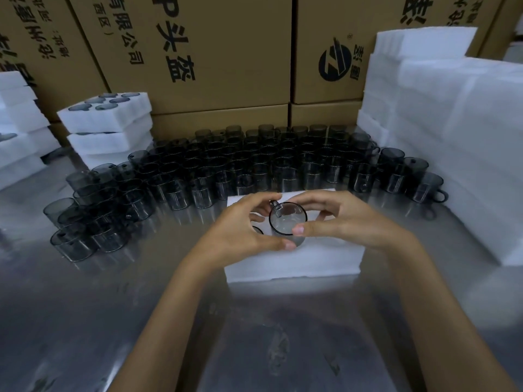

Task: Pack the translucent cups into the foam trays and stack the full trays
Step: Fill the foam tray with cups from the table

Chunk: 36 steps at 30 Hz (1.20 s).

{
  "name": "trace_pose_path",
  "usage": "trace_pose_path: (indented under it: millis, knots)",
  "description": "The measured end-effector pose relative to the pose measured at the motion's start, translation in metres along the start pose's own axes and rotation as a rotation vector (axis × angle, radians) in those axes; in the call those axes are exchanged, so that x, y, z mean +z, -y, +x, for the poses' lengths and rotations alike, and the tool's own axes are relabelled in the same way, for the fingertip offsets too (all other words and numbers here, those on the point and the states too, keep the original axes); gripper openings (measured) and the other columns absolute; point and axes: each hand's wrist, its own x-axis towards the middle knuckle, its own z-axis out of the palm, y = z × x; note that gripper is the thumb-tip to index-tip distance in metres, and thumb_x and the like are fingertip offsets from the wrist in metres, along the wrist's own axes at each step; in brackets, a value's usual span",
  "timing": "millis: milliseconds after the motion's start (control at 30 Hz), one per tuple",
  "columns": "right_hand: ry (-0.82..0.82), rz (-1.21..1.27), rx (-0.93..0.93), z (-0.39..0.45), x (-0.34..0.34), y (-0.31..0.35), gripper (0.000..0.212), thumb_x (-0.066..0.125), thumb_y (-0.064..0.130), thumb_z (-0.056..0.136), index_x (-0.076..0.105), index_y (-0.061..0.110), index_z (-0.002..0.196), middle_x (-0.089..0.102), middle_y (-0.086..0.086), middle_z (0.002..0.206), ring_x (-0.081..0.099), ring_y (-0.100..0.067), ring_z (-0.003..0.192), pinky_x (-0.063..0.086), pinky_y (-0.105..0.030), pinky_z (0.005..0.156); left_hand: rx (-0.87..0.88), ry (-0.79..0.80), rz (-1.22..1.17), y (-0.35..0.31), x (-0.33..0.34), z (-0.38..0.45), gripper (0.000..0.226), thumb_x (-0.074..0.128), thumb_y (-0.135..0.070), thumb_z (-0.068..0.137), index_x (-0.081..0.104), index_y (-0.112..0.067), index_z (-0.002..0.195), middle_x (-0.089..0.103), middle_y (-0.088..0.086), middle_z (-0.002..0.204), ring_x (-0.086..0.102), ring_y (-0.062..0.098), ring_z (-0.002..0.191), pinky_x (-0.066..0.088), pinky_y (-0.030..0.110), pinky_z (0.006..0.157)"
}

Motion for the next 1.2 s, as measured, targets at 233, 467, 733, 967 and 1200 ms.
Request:
trace_pose_path:
  millis: [233, 467, 733, 967, 1200]
  knots:
    - [0.104, 0.008, 0.068, -0.001, -0.004, -0.006, 0.041, 0.083, 0.036, 0.075, 0.071, 0.027, 0.114, 0.072, 0.015, 0.116, 0.063, 0.001, 0.114, 0.043, -0.028, 0.089, -0.038, 0.016, 0.138, 0.003, 0.000, -0.002, 0.084, 0.089, -0.058, 0.053, 0.054, -0.049, 0.129, 0.051, -0.030, 0.126, 0.039, -0.018, 0.117, 0.033, 0.008, 0.087]
    - [-0.054, -0.184, 0.141, 0.003, -0.005, -0.010, 0.058, 0.071, 0.079, 0.058, 0.067, 0.056, 0.112, 0.060, 0.027, 0.128, 0.052, 0.004, 0.120, 0.043, -0.029, 0.102, -0.067, 0.085, 0.158, 0.004, -0.001, -0.001, 0.089, 0.078, -0.069, 0.052, 0.053, -0.043, 0.134, 0.037, -0.035, 0.129, 0.031, -0.009, 0.127, 0.027, 0.007, 0.092]
    - [-0.132, -0.444, 0.270, 0.001, 0.001, -0.020, 0.063, 0.069, 0.065, 0.078, 0.050, 0.049, 0.135, 0.030, 0.023, 0.155, 0.008, 0.000, 0.147, 0.009, -0.046, 0.124, -0.153, 0.045, 0.206, 0.011, -0.004, -0.003, 0.086, 0.064, -0.071, 0.068, 0.041, -0.041, 0.145, 0.027, -0.017, 0.156, 0.017, 0.002, 0.146, 0.022, 0.029, 0.118]
    - [-0.147, -0.359, 0.286, 0.005, 0.001, -0.025, 0.069, 0.074, 0.064, 0.072, 0.050, 0.050, 0.135, 0.025, 0.025, 0.157, 0.005, 0.002, 0.148, 0.008, -0.040, 0.124, -0.200, 0.076, 0.207, 0.017, -0.001, 0.001, 0.079, 0.069, -0.062, 0.077, 0.037, -0.043, 0.146, 0.021, -0.016, 0.159, 0.012, 0.002, 0.148, 0.017, 0.029, 0.119]
    - [-0.278, -0.286, 0.200, 0.014, 0.011, -0.032, 0.055, 0.080, 0.049, 0.076, 0.060, 0.042, 0.127, 0.035, 0.019, 0.154, 0.013, -0.001, 0.146, 0.013, -0.021, 0.107, -0.066, -0.048, 0.039, 0.020, -0.005, 0.001, 0.066, 0.075, -0.043, 0.083, 0.045, -0.042, 0.142, 0.029, -0.021, 0.156, 0.012, -0.003, 0.147, 0.018, 0.024, 0.116]
